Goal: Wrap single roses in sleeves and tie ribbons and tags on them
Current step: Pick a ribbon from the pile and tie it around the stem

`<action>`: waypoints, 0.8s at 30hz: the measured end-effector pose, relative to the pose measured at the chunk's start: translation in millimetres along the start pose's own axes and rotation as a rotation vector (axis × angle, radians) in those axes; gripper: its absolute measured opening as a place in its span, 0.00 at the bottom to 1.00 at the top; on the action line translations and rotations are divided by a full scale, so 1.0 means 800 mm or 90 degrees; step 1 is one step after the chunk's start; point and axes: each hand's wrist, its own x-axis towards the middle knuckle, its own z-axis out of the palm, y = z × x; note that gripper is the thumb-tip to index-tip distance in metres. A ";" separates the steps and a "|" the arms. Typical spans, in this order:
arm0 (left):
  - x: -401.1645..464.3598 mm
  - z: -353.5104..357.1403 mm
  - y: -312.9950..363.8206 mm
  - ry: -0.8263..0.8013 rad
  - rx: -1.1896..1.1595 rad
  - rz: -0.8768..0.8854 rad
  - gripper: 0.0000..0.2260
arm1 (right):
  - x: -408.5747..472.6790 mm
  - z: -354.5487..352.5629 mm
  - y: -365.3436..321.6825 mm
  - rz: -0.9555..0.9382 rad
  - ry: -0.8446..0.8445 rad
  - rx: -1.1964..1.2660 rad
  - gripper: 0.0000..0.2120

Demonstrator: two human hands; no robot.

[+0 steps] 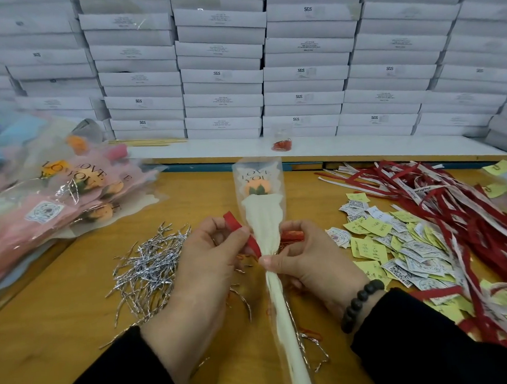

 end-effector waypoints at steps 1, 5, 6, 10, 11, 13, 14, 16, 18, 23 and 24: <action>0.000 0.001 0.000 -0.018 0.024 0.007 0.02 | 0.001 0.002 0.002 -0.008 0.000 -0.020 0.24; 0.000 0.001 0.000 -0.074 0.105 0.017 0.04 | -0.001 0.010 0.007 -0.041 -0.008 -0.117 0.34; 0.001 0.000 0.000 -0.085 0.120 0.016 0.04 | -0.001 0.011 0.007 -0.044 -0.010 -0.140 0.33; 0.005 -0.006 -0.005 -0.118 0.184 0.014 0.03 | -0.004 0.009 -0.002 -0.031 -0.061 -0.239 0.25; 0.006 -0.007 -0.006 -0.125 0.192 0.015 0.03 | -0.004 0.007 -0.004 -0.029 -0.075 -0.258 0.24; 0.008 -0.008 -0.006 -0.138 0.214 0.020 0.02 | -0.004 0.004 -0.009 -0.030 -0.098 -0.293 0.23; 0.008 -0.008 -0.007 -0.144 0.227 0.024 0.02 | -0.004 0.003 -0.011 -0.028 -0.108 -0.308 0.23; 0.008 -0.008 -0.007 -0.153 0.252 0.034 0.03 | -0.005 0.003 -0.013 -0.032 -0.119 -0.336 0.23; 0.008 -0.008 -0.008 -0.166 0.297 0.048 0.05 | -0.006 0.003 -0.015 -0.061 -0.104 -0.390 0.21; 0.005 -0.007 -0.007 -0.197 0.355 0.050 0.04 | -0.011 -0.007 -0.025 -0.162 -0.105 -0.614 0.16; 0.005 -0.007 -0.007 -0.196 0.363 0.047 0.05 | -0.012 -0.011 -0.029 -0.165 -0.109 -0.644 0.14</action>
